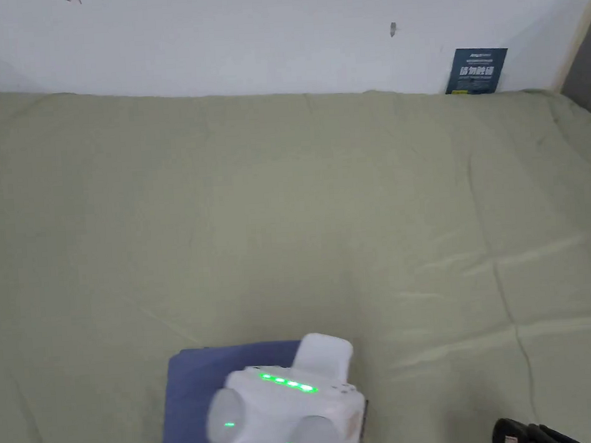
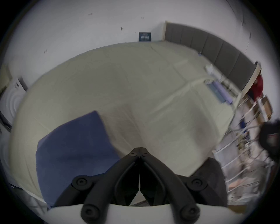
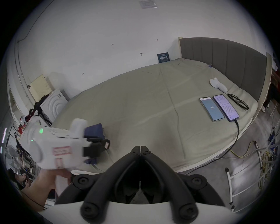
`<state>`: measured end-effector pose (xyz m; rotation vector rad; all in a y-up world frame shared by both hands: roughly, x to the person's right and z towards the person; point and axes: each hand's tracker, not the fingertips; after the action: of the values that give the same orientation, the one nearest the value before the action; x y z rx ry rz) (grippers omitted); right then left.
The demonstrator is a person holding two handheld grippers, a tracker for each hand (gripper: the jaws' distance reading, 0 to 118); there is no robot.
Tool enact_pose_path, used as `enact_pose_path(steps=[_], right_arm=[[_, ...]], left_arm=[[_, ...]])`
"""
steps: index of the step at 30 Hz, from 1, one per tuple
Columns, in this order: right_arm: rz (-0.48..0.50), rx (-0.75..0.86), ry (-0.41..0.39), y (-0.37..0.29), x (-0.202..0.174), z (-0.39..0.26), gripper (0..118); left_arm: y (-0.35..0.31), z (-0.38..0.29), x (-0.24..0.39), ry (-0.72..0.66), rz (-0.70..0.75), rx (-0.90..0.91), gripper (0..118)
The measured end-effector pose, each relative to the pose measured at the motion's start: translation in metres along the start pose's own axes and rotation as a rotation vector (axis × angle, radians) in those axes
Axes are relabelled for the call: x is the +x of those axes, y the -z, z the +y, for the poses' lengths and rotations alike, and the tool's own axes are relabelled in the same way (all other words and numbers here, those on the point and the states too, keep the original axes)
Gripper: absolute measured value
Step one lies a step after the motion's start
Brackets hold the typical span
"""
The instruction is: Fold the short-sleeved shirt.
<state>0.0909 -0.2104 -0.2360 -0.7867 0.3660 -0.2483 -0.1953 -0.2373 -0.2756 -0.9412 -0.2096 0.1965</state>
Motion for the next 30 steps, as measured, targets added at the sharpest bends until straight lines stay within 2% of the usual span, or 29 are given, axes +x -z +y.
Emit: enact_pose_path(steps=[3, 6, 8, 10, 12, 13, 15, 16, 17, 19, 20, 21, 22, 24, 25, 26, 27, 28, 30], right_arm=[[0.142, -0.045, -0.042, 0.043, -0.033, 0.012, 0], [0.336, -0.155, -0.010, 0.098, -0.064, 0.022, 0], [0.462, -0.231, 0.051, 0.138, -0.076, 0.023, 0], [0.609, -0.272, 0.177, 0.176, -0.076, 0.019, 0], [0.714, -0.410, 0.291, 0.210, -0.072, 0.009, 0], [0.749, -0.448, 0.342, 0.223, -0.069, 0.001, 0], [0.770, -0.497, 0.395, 0.241, -0.062, -0.013, 0], [0.748, -0.517, 0.418, 0.248, -0.058, -0.020, 0], [0.680, -0.513, 0.425, 0.249, -0.056, -0.026, 0], [0.696, -0.504, 0.405, 0.249, -0.054, -0.029, 0], [0.702, -0.497, 0.404, 0.248, -0.055, -0.027, 0], [0.701, -0.497, 0.406, 0.246, -0.055, -0.026, 0], [0.695, -0.500, 0.403, 0.246, -0.056, -0.025, 0], [0.691, -0.506, 0.393, 0.248, -0.057, -0.024, 0], [0.693, -0.508, 0.392, 0.248, -0.057, -0.023, 0], [0.695, -0.511, 0.392, 0.248, -0.057, -0.023, 0], [0.699, -0.513, 0.392, 0.248, -0.056, -0.022, 0], [0.705, -0.513, 0.399, 0.249, -0.054, -0.023, 0], [0.710, -0.515, 0.419, 0.250, -0.052, -0.025, 0]], left_arm=[[-0.057, -0.001, -0.066, -0.152, -0.063, 0.069, 0], [-0.094, -0.007, -0.131, -0.269, 0.012, 0.127, 0], [-0.099, -0.016, -0.173, -0.323, 0.031, 0.109, 0], [-0.096, -0.022, -0.209, -0.388, 0.054, 0.079, 0], [-0.085, -0.025, -0.231, -0.458, 0.004, 0.049, 0], [-0.079, -0.026, -0.240, -0.489, -0.020, 0.041, 0], [-0.067, -0.024, -0.251, -0.490, -0.078, 0.012, 0], [-0.061, -0.024, -0.250, -0.490, -0.090, -0.005, 0], [-0.054, -0.022, -0.253, -0.496, -0.106, -0.018, 0], [-0.043, -0.020, -0.256, -0.519, -0.182, -0.041, 0], [-0.039, -0.020, -0.254, -0.531, -0.208, -0.055, 9], [-0.034, -0.019, -0.255, -0.535, -0.233, -0.065, 33], [-0.027, -0.018, -0.257, -0.559, -0.263, -0.087, 78], [-0.011, -0.021, -0.263, -0.587, -0.374, -0.122, 109], [-0.007, -0.021, -0.268, -0.627, -0.439, -0.143, 118], [-0.002, -0.030, -0.264, -0.701, -0.506, -0.098, 116], [0.005, -0.034, -0.268, -0.717, -0.520, -0.117, 116], [0.012, -0.028, -0.269, -0.723, -0.571, -0.140, 116], [0.024, -0.032, -0.264, -0.687, -0.563, -0.105, 116]])
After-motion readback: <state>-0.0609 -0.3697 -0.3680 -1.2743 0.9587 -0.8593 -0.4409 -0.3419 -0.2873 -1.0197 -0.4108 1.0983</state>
